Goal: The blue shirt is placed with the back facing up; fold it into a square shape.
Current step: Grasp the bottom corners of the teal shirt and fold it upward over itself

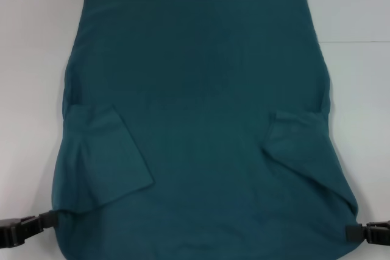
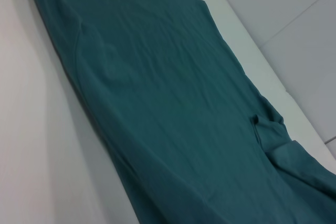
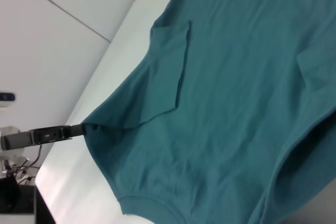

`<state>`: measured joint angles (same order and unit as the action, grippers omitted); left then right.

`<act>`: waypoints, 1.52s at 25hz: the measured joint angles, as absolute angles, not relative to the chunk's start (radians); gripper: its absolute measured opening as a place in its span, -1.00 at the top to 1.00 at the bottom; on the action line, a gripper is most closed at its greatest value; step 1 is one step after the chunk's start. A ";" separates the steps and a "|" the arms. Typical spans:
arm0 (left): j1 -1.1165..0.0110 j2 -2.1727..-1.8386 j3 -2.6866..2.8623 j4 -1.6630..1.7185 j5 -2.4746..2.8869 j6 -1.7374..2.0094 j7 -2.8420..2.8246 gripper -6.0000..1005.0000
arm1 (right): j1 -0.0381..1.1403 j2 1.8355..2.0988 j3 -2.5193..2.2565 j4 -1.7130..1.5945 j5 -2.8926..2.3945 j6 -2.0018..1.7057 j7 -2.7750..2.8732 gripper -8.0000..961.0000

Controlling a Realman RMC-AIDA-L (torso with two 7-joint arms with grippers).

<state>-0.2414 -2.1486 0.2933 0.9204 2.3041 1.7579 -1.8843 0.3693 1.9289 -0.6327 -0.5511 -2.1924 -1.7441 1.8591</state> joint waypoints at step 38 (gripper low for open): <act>-0.440 -2.081 0.202 0.805 2.297 1.768 -1.892 0.94 | 0.495 1.953 -0.454 -0.562 -2.286 -1.652 1.846 0.85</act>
